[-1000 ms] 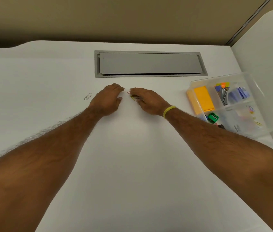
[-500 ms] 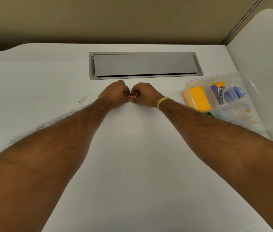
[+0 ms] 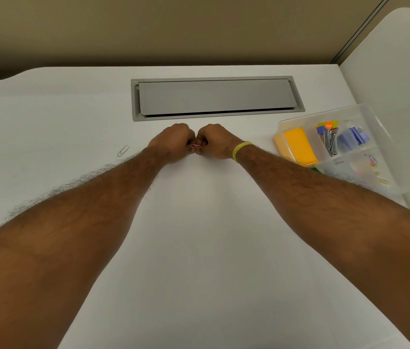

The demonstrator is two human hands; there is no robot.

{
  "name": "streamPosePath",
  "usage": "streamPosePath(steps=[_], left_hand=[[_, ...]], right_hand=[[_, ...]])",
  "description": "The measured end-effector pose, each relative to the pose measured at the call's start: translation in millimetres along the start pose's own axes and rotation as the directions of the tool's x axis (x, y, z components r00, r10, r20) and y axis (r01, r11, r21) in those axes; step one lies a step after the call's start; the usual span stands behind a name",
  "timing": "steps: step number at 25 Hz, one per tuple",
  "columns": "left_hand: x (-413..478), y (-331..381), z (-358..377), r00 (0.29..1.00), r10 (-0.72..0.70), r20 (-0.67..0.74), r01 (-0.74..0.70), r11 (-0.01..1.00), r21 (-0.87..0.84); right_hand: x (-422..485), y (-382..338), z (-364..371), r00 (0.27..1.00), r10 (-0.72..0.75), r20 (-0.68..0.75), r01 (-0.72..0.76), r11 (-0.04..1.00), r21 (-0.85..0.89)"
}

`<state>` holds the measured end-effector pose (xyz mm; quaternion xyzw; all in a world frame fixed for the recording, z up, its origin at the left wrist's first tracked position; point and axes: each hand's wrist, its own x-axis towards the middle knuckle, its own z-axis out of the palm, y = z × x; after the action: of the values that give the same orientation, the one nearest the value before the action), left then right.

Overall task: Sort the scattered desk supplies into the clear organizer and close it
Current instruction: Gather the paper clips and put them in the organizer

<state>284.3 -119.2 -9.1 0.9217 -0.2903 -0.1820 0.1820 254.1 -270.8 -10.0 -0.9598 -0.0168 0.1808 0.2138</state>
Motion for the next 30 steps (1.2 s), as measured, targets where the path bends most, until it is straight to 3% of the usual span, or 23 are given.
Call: streamPosePath(steps=[5,13,21,30], left_hand=[[-4,1,1,0.999,0.04,0.013,-0.04,0.999,0.0],[-23,11,-6,0.994,0.059,-0.091,-0.083,0.955,-0.284],[-46,57,-14,0.989,0.091,-0.119,-0.132,0.903,-0.408],[-50,144,4,0.966,0.219,-0.134,-0.248,0.93,-0.27]], right_hand=[[-11,3,3,0.999,-0.012,-0.049,0.014,0.999,0.052],[-44,13,-3,0.989,0.04,-0.143,0.008,0.947,0.321],[-102,24,-19,0.97,0.119,-0.213,0.001,0.871,0.492],[-204,90,-42,0.896,0.312,-0.317,-0.097,0.832,0.546]])
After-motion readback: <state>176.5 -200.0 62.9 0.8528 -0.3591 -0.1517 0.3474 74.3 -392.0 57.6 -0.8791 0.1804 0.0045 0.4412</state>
